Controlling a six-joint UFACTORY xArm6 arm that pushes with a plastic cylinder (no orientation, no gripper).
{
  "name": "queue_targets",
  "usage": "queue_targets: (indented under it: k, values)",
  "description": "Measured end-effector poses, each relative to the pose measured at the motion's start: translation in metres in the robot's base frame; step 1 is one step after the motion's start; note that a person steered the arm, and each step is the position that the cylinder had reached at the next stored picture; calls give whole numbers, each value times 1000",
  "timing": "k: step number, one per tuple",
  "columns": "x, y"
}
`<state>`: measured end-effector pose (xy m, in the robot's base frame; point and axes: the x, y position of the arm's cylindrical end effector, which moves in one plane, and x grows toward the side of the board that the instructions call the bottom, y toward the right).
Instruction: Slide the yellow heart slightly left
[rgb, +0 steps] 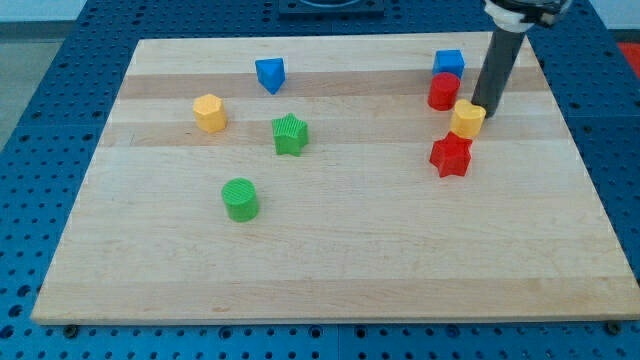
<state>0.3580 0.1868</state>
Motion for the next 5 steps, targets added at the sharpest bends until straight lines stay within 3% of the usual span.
queue_targets:
  k: [1,2,5]
  values:
    - [6,-15]
    - [18,33]
    - [45,5]
